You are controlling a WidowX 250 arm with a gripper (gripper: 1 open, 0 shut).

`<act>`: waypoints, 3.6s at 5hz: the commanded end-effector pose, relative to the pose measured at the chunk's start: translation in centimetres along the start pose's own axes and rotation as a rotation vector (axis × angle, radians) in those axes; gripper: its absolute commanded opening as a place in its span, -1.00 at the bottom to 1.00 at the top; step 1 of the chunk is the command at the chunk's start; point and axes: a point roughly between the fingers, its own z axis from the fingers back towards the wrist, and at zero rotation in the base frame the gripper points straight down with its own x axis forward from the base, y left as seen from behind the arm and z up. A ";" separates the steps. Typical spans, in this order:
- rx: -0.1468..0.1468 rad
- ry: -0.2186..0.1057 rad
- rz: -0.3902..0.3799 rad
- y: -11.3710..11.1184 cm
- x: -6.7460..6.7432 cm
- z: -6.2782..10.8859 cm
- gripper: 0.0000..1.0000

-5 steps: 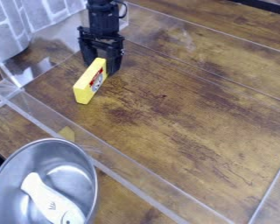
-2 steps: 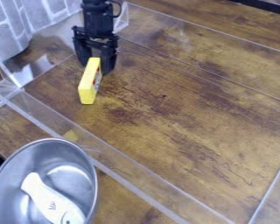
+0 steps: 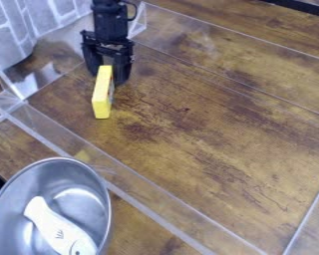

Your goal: Move the yellow butter to the left side of the table

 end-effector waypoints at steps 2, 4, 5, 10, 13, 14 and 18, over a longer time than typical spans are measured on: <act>0.014 -0.059 -0.003 -0.4 -0.2 3.3 1.00; 0.011 -0.068 -0.006 -1.0 -0.3 4.4 1.00; 0.010 -0.073 -0.008 -1.3 -0.4 5.0 1.00; -0.005 -0.107 -0.044 -3.7 -0.6 7.9 1.00; -0.015 -0.093 -0.047 -3.8 0.1 6.4 1.00; -0.016 -0.087 -0.044 -3.7 0.4 5.8 1.00; -0.031 -0.071 -0.051 -4.0 1.2 4.4 1.00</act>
